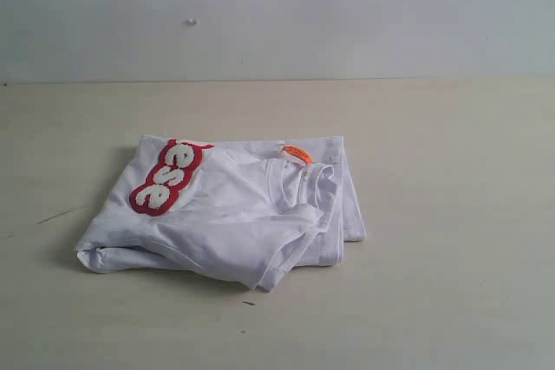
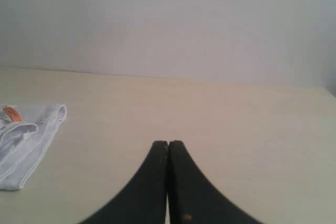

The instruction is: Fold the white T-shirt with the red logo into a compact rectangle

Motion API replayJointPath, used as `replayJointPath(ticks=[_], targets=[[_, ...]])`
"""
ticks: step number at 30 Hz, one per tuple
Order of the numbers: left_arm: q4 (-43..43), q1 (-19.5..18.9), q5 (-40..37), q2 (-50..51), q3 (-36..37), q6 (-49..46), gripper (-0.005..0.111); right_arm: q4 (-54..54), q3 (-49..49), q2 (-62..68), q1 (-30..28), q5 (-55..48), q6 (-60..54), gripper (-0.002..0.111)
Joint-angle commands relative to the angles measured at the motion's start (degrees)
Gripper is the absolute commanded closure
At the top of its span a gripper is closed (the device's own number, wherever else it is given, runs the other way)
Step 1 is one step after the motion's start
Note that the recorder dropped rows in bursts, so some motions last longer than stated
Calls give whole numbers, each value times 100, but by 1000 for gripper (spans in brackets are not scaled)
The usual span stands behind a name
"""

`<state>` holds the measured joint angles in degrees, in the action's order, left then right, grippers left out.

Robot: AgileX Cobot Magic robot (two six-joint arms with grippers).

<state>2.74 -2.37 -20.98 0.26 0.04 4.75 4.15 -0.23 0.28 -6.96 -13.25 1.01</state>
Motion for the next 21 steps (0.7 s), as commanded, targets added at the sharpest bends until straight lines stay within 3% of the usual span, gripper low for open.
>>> replayJointPath(ticks=[1,21], targets=[[-42,25,64,-26,-4,-5,107,36,23,-28,-36,-166,-172,108],[-32,25,64,-26,-4,-4,107,31,23,-28,-36,-417,-280,108]])
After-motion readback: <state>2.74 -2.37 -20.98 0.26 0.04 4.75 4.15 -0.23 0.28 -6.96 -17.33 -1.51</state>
